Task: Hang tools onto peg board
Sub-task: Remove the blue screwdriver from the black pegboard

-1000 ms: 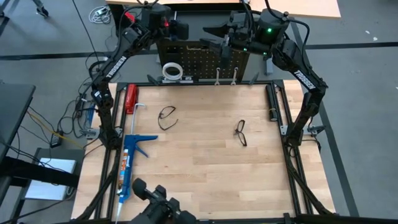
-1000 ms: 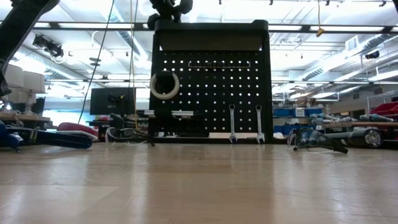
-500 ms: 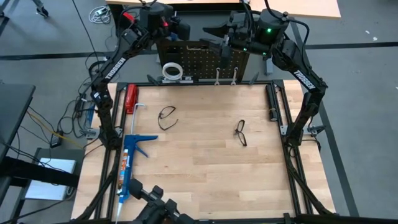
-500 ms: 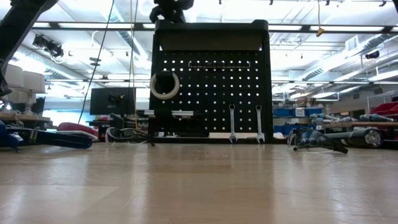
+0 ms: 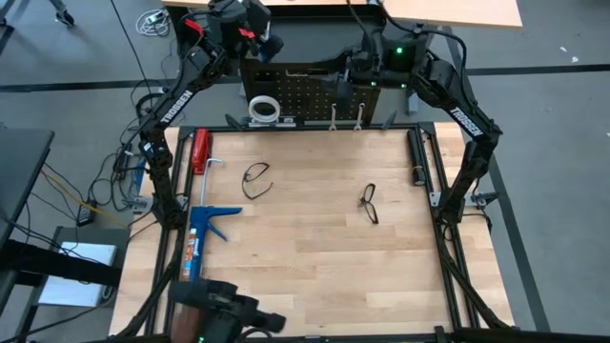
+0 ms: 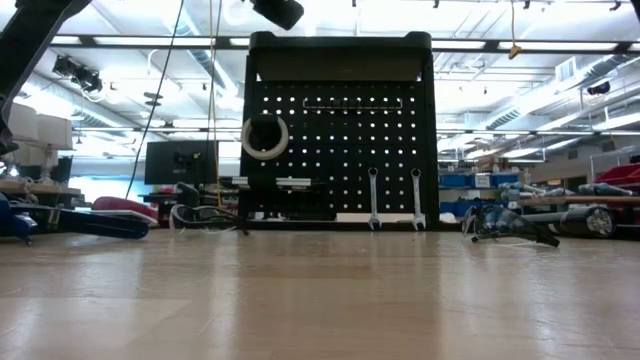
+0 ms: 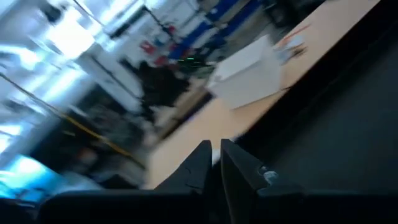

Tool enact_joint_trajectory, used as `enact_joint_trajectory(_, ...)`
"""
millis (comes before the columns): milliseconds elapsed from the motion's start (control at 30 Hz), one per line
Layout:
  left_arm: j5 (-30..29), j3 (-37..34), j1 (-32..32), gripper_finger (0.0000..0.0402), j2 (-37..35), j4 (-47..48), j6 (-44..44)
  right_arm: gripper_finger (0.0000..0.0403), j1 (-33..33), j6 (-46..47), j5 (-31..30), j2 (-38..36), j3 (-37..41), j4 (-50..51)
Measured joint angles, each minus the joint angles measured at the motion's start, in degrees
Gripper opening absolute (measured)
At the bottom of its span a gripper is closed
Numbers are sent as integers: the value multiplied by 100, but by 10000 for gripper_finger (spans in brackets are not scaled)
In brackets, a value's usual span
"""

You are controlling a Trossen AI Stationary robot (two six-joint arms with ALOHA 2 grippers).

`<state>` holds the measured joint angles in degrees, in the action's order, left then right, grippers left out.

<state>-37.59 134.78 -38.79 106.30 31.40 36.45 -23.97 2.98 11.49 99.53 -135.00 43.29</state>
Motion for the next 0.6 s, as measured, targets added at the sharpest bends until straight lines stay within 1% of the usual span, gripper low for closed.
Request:
enact_joint_trajectory(167, -618, 0, -4, 39, 16, -683, 1332, 230, 0, -43, -3, -3, 0, 131)
enact_joint_trajectory(300, -871, 2, -126, 39, 202, -1284, 2401, 230, -9, -134, -2, -7, 0, -91)
enact_joint_trajectory(433, -1086, -1, -348, 39, 550, -1932, 2992, 230, -9, -168, -2, -11, 0, -370)
enact_joint_trajectory(600, -1440, 0, -602, 39, 989, -3255, 3335, 231, -9, -387, 0, -17, 0, -342)
